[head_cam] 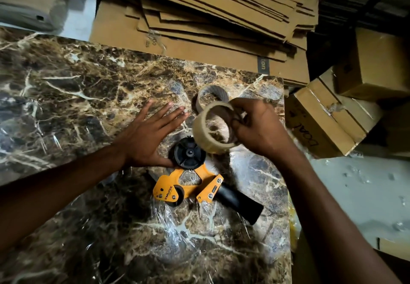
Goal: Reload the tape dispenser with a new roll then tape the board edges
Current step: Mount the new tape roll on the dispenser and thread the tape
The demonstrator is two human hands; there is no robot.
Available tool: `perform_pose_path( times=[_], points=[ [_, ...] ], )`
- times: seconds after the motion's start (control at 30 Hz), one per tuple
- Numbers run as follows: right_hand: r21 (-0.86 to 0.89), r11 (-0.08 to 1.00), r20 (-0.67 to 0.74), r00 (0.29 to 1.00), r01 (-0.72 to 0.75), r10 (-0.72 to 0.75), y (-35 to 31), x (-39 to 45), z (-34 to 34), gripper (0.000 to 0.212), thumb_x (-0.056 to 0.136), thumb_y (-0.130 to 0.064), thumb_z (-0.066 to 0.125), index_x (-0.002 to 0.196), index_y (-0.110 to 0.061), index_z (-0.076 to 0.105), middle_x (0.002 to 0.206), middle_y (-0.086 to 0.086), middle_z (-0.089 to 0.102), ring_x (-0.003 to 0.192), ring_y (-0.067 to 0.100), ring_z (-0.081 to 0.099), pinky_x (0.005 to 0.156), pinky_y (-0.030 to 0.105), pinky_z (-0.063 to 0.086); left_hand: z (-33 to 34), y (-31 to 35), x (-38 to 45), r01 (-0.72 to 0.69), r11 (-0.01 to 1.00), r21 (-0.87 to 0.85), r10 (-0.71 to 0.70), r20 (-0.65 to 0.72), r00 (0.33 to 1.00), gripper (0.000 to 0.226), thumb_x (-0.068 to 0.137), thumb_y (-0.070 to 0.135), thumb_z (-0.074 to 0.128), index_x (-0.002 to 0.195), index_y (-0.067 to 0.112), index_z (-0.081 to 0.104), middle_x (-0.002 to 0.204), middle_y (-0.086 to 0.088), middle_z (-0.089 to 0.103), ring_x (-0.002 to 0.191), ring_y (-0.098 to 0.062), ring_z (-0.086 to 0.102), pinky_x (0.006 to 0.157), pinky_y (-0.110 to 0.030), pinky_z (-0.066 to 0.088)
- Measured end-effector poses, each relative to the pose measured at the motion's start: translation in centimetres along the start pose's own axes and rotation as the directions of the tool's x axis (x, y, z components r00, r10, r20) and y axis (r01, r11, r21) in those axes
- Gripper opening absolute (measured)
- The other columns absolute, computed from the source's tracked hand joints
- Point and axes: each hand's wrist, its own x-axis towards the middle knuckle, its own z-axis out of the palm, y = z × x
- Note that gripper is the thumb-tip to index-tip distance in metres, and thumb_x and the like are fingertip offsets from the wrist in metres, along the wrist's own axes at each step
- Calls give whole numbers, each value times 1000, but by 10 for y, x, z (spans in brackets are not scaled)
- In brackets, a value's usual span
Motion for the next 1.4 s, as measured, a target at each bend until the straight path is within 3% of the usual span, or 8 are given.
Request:
perform_pose_path(
  times=[0.23,0.33,0.43,0.5,0.67,0.93,1.27,1.4],
  points=[
    [-18,999,148,988,43,-40,-41,-15,34,47,77,-4,61,121,-21,66,115,8,74,104,29,67,82,25,50,-4,-2,-10,-2,993,-117,-4,-49,999,118,81,96,39,169,25,7,176,1,8,163,-24,4,130,-61,0],
    [-8,999,156,987,48,-46,-41,-21,42,47,75,-7,60,119,-24,64,115,4,73,106,29,67,88,37,57,-8,-7,-21,13,965,-262,-58,-165,985,81,95,55,57,165,34,23,169,2,35,158,-23,29,129,-58,15],
    [-1,1000,167,986,20,-20,-40,-23,45,46,77,-6,59,119,-26,62,111,6,73,93,31,70,80,44,61,-13,-3,-33,8,858,-513,-175,-277,945,47,101,35,52,147,46,53,126,-7,76,112,-30,72,98,-55,53],
    [-15,1000,170,985,-6,8,-41,-24,47,50,78,-7,60,124,-26,60,116,8,72,102,31,67,87,40,59,-21,7,-38,11,761,-649,-250,-277,928,34,108,46,47,137,60,55,100,-12,80,81,-32,75,71,-52,59],
    [-31,999,171,985,-32,37,-44,-27,56,62,71,-20,54,132,-32,52,123,8,70,111,28,64,94,40,55,-35,25,-44,44,682,-730,-309,-234,922,37,102,60,45,136,52,57,75,10,74,57,-9,66,53,-36,58],
    [-79,995,167,983,-60,73,-35,-36,59,50,81,-16,53,130,-27,51,118,13,69,106,31,63,87,43,56,-30,40,-43,136,659,-739,-289,-82,954,56,92,64,51,146,50,44,76,18,66,66,-4,67,53,-28,55],
    [-81,988,163,977,-128,139,-29,-37,62,20,92,-12,52,111,-11,56,104,19,69,95,35,64,76,43,55,-30,44,-38,162,575,-802,-310,-31,950,40,97,61,48,138,63,46,81,11,72,64,-16,73,58,-48,61],
    [-115,977,163,967,-177,195,-28,-33,64,26,99,-37,50,110,-16,62,103,20,70,99,35,62,76,38,49,-31,45,-34,180,523,-833,-336,-7,942,37,104,51,50,140,56,55,125,11,75,79,-8,77,59,-36,63]
  ],
)
